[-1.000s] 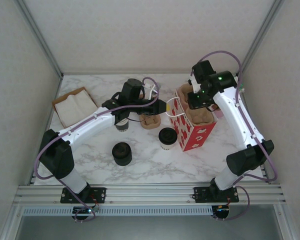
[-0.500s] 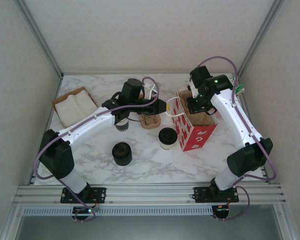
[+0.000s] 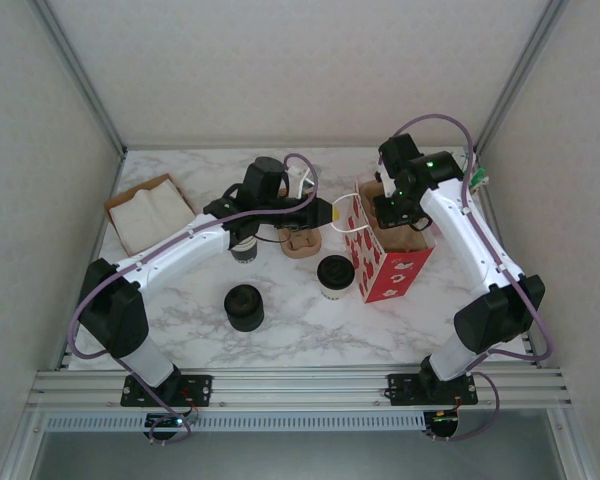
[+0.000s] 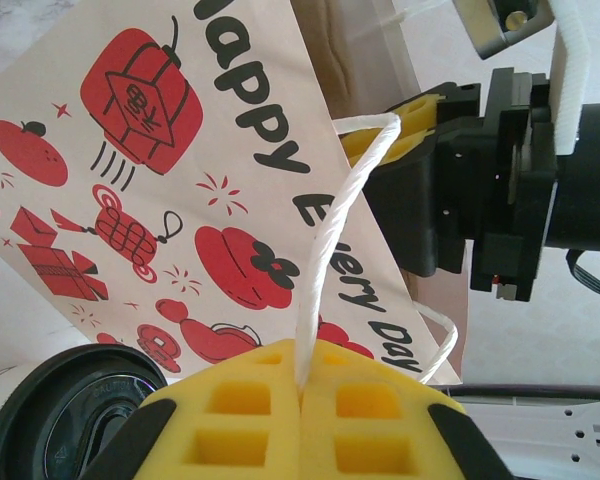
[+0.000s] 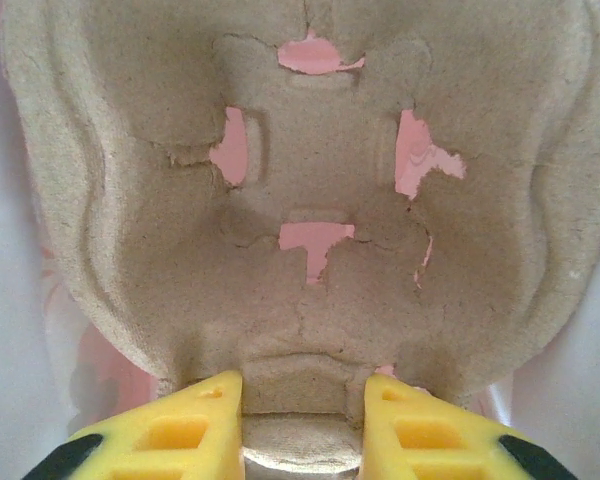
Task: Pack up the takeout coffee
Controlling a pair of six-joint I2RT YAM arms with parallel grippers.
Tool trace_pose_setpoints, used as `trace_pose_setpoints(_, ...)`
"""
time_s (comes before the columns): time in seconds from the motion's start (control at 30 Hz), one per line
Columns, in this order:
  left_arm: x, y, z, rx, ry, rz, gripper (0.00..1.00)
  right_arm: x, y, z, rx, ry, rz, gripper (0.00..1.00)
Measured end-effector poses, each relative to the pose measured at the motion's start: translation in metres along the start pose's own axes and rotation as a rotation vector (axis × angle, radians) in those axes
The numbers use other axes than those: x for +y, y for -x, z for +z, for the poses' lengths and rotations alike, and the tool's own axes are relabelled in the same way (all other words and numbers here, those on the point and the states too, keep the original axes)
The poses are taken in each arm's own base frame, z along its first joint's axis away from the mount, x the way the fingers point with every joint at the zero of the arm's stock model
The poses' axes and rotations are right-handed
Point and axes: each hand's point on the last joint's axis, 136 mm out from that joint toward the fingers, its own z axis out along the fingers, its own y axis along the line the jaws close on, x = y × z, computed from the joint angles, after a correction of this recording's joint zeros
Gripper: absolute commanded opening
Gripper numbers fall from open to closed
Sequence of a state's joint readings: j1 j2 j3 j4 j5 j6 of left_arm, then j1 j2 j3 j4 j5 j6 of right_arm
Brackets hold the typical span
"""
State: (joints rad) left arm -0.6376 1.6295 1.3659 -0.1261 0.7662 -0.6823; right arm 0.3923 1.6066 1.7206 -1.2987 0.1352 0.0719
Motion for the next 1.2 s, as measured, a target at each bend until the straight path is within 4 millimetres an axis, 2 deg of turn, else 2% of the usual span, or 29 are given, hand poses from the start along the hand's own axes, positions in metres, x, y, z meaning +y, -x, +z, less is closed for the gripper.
trace_pose_setpoints(0.47, 0.0, 0.001, 0.0, -0.003, 0.003, -0.003, 0.0, 0.004, -0.012, 0.013, 0.049, 0.001, 0.032, 0.27)
trace_pose_setpoints(0.8, 0.001, 0.001, 0.0, -0.006, 0.005, -0.007, 0.0, 0.006, -0.022, 0.042, 0.128, -0.011, 0.064, 0.27)
trace_pose_setpoints(1.2, 0.0, 0.001, 0.0, -0.007, 0.004, -0.013, 0.0, 0.008, -0.024, 0.059, 0.147, -0.015, 0.112, 0.26)
